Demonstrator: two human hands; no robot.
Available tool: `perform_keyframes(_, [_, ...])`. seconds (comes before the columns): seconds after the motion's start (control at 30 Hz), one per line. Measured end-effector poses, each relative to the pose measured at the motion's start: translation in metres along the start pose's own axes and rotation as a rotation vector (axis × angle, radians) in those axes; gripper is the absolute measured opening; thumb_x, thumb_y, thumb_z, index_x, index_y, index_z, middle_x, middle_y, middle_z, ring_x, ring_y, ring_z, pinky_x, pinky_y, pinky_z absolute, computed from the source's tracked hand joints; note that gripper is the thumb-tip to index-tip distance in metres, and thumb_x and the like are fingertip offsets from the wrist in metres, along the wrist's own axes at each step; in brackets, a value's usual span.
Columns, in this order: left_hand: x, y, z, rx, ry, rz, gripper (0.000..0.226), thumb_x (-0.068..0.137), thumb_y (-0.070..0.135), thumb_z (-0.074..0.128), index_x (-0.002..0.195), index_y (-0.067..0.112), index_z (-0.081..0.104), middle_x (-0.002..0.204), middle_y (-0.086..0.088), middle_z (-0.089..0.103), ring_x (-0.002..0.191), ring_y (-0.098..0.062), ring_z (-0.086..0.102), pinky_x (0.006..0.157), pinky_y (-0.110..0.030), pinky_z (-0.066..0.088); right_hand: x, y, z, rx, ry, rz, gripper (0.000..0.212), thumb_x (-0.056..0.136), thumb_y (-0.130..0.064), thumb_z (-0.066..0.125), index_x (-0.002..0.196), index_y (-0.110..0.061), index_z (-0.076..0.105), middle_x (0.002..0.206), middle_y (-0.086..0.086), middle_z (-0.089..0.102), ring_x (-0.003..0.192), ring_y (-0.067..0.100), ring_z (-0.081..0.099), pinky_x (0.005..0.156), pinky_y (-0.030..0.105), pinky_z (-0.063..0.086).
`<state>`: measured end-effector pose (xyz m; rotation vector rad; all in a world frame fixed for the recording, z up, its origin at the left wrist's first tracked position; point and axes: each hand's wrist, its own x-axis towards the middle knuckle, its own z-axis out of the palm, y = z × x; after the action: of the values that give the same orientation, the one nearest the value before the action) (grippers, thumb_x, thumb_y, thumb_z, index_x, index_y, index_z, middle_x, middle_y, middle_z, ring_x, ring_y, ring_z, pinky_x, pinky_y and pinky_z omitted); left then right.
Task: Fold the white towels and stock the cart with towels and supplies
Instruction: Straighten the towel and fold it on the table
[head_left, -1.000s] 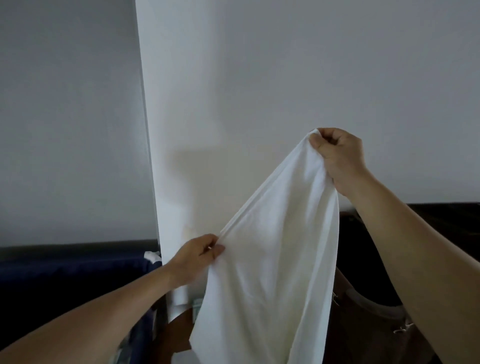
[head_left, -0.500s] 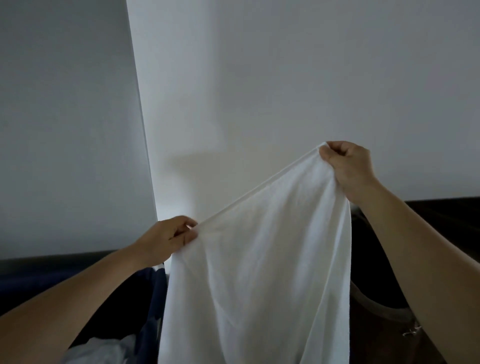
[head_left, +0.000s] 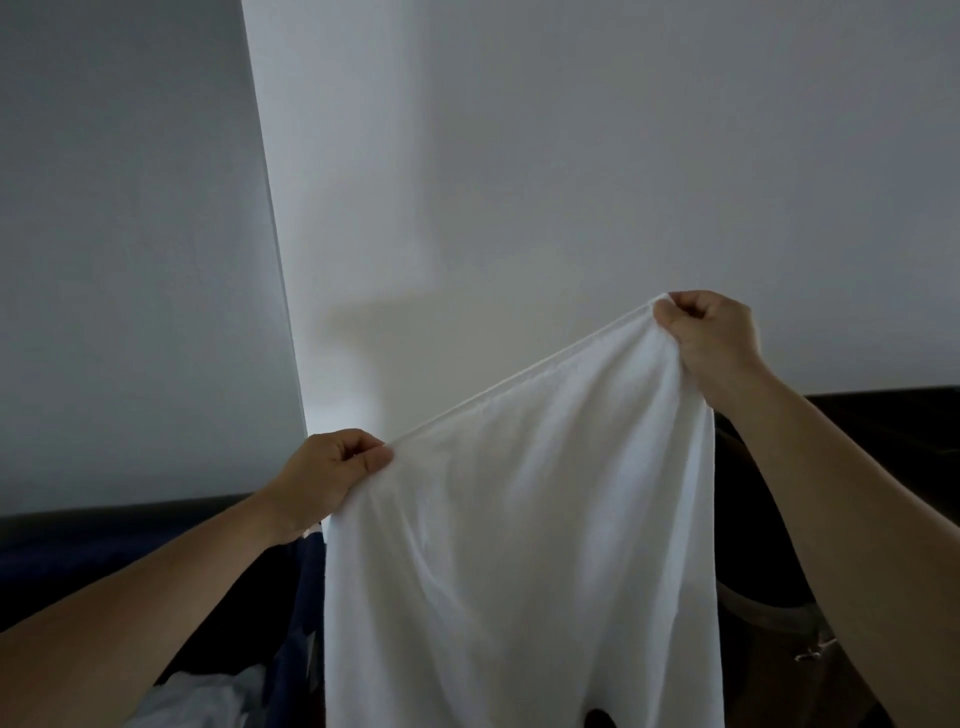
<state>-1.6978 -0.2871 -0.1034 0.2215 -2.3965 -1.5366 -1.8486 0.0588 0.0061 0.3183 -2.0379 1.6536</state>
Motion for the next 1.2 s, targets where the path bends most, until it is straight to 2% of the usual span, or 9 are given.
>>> perform_keyframes(0.07, [0.006,0.01,0.009,0.115,0.029,0.034,0.017,0.093,0.032,0.067,0.085,0.018,0.074,0.085,-0.005,0.073,0.075,-0.017,0.066,0.068,-0.028,0.053,-0.006,-0.001,0.001,-0.06,-0.076,-0.005,0.013,0.095,-0.023,0.065,0.106,-0.018,0.07,0.095,-0.003,0.068,0.078,0.006,0.061,0.059,0.005,0.045])
perform_keyframes(0.17, [0.013,0.039,0.032,0.203,-0.019,0.147,0.014,0.093,0.032,0.068,0.084,0.022,0.073,0.082,0.0,0.072,0.069,-0.007,0.061,0.062,-0.019,0.049,-0.024,-0.002,0.013,-0.079,-0.399,-0.075,0.009,0.093,-0.023,0.068,0.102,-0.024,0.07,0.106,-0.002,0.072,0.095,0.011,0.066,0.085,0.024,0.052])
perform_keyframes(0.27, [0.016,0.07,0.057,0.26,-0.103,0.279,0.012,0.092,0.031,0.068,0.084,0.024,0.073,0.078,0.008,0.069,0.066,-0.001,0.058,0.06,-0.015,0.046,-0.054,-0.001,0.032,-0.112,-0.745,-0.086,0.01,0.092,-0.017,0.069,0.093,-0.027,0.07,0.127,-0.004,0.067,0.111,0.001,0.061,0.1,0.021,0.046])
perform_keyframes(0.37, [0.016,0.088,0.074,0.284,-0.198,0.341,0.013,0.093,0.03,0.067,0.091,0.019,0.074,0.085,0.002,0.073,0.074,-0.004,0.062,0.069,-0.019,0.049,-0.075,0.006,0.041,-0.012,-0.904,-0.016,0.004,0.092,-0.027,0.069,0.088,-0.027,0.07,0.127,-0.003,0.067,0.116,0.007,0.061,0.103,0.033,0.048])
perform_keyframes(0.43, [0.015,0.091,0.079,0.263,-0.206,0.351,0.013,0.094,0.029,0.067,0.092,0.019,0.075,0.085,0.004,0.073,0.075,-0.004,0.064,0.068,-0.015,0.05,-0.083,0.011,0.039,0.058,-0.864,0.041,0.006,0.094,-0.029,0.067,0.092,-0.024,0.069,0.105,0.001,0.073,0.097,0.014,0.066,0.093,0.04,0.054])
perform_keyframes(0.53, [0.013,0.088,0.084,0.208,-0.234,0.325,0.013,0.093,0.031,0.067,0.092,0.02,0.075,0.087,0.004,0.074,0.078,-0.004,0.067,0.07,-0.017,0.053,-0.088,0.013,0.038,-0.083,-0.764,-0.038,0.007,0.097,-0.031,0.063,0.094,-0.025,0.065,0.087,-0.007,0.068,0.081,0.007,0.062,0.081,0.033,0.053])
perform_keyframes(0.7, [0.008,0.072,0.089,0.109,-0.242,0.243,0.016,0.095,0.035,0.065,0.095,0.02,0.071,0.094,-0.009,0.072,0.078,-0.014,0.064,0.075,-0.033,0.053,-0.076,0.0,0.039,-0.255,-0.615,-0.236,0.003,0.098,-0.028,0.06,0.096,-0.027,0.059,0.083,-0.016,0.06,0.074,-0.006,0.054,0.066,0.008,0.04])
perform_keyframes(0.97, [0.0,0.027,0.056,0.279,-0.13,0.153,0.024,0.1,0.042,0.053,0.092,0.024,0.068,0.086,0.0,0.069,0.075,-0.012,0.06,0.066,-0.018,0.046,-0.026,-0.018,0.027,-0.292,-0.305,-0.311,0.004,0.098,-0.021,0.06,0.098,-0.023,0.056,0.082,-0.018,0.055,0.073,-0.005,0.05,0.059,-0.001,0.033])
perform_keyframes(1.2, [0.0,-0.001,0.017,0.393,-0.079,0.076,0.029,0.099,0.045,0.054,0.088,0.023,0.069,0.086,-0.006,0.071,0.07,-0.013,0.062,0.061,-0.018,0.047,-0.014,-0.008,0.03,-0.322,-0.211,-0.268,0.004,0.097,-0.02,0.06,0.098,-0.021,0.056,0.093,-0.002,0.06,0.085,0.016,0.053,0.066,0.021,0.033])
